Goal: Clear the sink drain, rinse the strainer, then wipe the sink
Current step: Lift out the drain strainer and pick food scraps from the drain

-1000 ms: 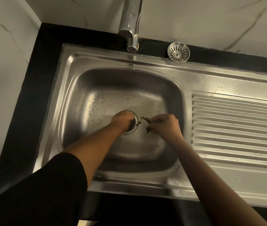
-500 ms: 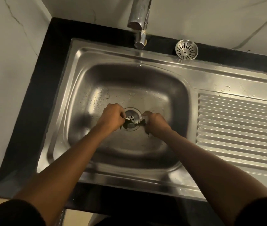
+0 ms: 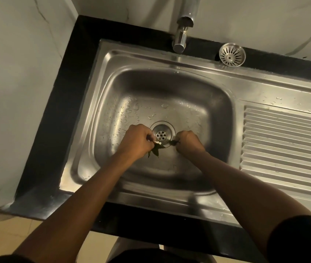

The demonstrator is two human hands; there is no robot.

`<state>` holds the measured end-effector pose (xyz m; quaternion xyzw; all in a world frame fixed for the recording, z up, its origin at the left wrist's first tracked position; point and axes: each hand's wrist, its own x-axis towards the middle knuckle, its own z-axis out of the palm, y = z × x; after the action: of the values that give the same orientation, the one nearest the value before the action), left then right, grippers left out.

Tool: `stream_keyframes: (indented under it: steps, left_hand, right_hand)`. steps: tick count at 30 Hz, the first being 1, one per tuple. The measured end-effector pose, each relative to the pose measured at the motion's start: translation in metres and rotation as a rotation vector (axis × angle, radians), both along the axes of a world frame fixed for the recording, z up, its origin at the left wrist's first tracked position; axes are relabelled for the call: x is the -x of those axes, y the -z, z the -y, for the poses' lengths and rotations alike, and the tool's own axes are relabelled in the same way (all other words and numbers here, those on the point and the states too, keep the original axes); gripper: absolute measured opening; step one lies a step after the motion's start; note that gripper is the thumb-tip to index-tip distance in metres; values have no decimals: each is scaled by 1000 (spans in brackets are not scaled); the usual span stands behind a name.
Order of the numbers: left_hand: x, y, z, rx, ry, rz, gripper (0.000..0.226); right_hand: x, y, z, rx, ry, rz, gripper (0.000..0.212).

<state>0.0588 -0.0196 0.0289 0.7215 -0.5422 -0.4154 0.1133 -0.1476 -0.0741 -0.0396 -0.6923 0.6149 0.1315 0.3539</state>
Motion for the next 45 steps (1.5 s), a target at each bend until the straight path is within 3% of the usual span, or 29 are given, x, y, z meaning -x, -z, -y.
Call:
stream_keyframes:
  steps: [4, 7, 13, 17, 22, 27, 36, 45]
  left_hand:
    - [-7, -4, -8, 2, 4, 2, 17]
    - [-13, -11, -14, 25, -2, -23, 16]
    - [-21, -31, -22, 88, -64, -80, 14]
    - [-23, -47, -29, 151, -116, -136, 13]
    - [-19, -72, -48, 194, -309, -336, 25]
    - [-9, -89, -85, 261, -449, -415, 19]
    - [-2, -108, -183, 422, -623, -345, 28]
    - [-43, -113, -297, 478, -889, -207, 18]
  right_hand:
    - [0, 1, 0, -23, 50, -5, 10]
    - [7, 1, 0, -74, 228, 52, 13]
    - [16, -37, -12, -65, 721, 464, 14]
    - [13, -76, -31, -57, 828, 730, 12]
    - [7, -122, -67, -91, 769, 907, 9]
    - [4, -156, -95, -120, 709, 1005, 17]
    - [-15, -182, -141, -144, 365, 1021, 11]
    - [-94, -185, -212, -192, 123, 935, 15]
